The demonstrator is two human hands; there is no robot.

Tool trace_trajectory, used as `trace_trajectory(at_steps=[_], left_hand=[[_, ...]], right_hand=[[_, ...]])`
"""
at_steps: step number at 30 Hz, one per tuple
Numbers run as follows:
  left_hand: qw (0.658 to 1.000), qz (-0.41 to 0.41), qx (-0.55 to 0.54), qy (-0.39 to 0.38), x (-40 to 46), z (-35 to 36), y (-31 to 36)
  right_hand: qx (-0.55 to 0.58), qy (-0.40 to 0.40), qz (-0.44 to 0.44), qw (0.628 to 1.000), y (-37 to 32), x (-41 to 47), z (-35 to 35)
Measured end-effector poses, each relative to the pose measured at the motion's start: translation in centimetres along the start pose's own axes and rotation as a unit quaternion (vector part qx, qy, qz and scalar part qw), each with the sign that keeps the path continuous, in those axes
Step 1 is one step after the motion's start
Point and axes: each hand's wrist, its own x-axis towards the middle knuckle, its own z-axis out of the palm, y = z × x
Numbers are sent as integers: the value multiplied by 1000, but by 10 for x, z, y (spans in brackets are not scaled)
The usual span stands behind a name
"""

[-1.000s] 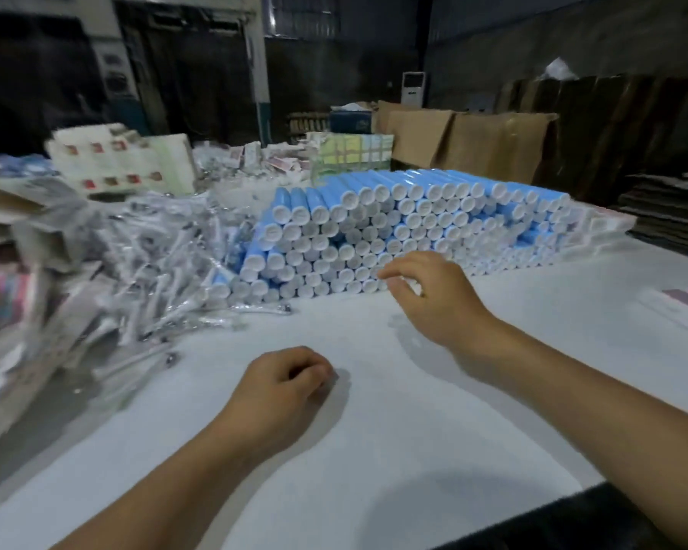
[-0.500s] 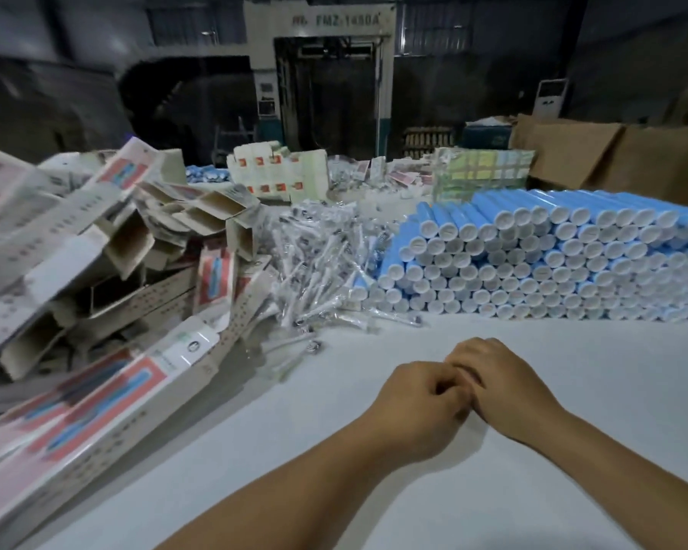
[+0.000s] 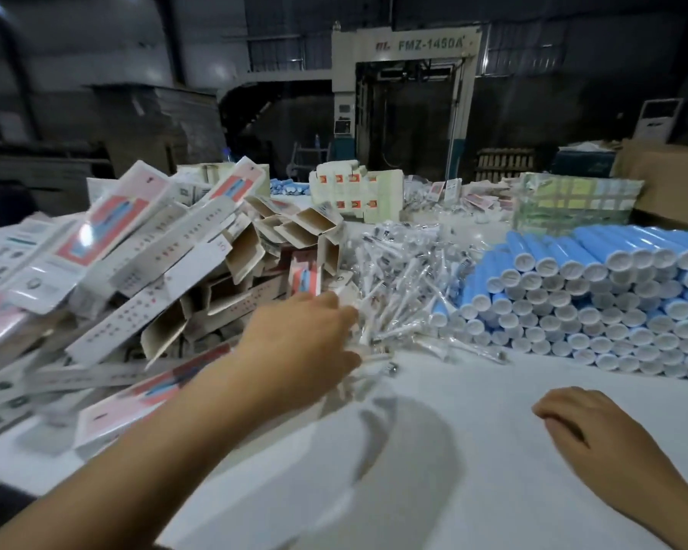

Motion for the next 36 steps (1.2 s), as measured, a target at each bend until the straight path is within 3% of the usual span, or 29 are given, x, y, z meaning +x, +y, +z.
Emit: trace_trajectory(at_steps=[4, 7, 15, 19, 21, 24, 26, 28, 30, 31, 36], left_hand=[[985, -121, 115, -52, -43, 22, -37], [974, -173, 121, -81, -59, 41, -44], [982, -161, 72, -69, -59, 39, -43], [986, -113, -117, -38, -50, 1, -29], [957, -74, -279, -37, -33, -12, -15], [869, 11, -481, -114, 4, -20, 15], [807, 46, -562, -172, 31, -14, 42], [768, 61, -595, -230, 55, 0, 72], [761, 88, -578, -280, 73, 17, 101], [763, 98, -565, -297, 79, 26, 112], [766, 84, -546, -328, 97, 56, 142]], right_hand=[[-8, -1, 5, 1000, 2, 2, 4], [1, -1, 13, 1000, 3, 1, 4], [0, -1, 16, 1000, -3, -1, 0], [-22, -9, 12, 1000, -6, -2, -3], [-31, -5, 10, 999, -5, -2, -3], [-1, 5, 16, 1000, 0, -2, -1], [123, 47, 81, 988, 0, -1, -1], [346, 109, 183, 914, -1, 2, -8], [498, 129, 229, 827, 4, 5, -16], [526, 118, 228, 811, 6, 5, -19], [475, 96, 225, 845, 9, 4, -18]])
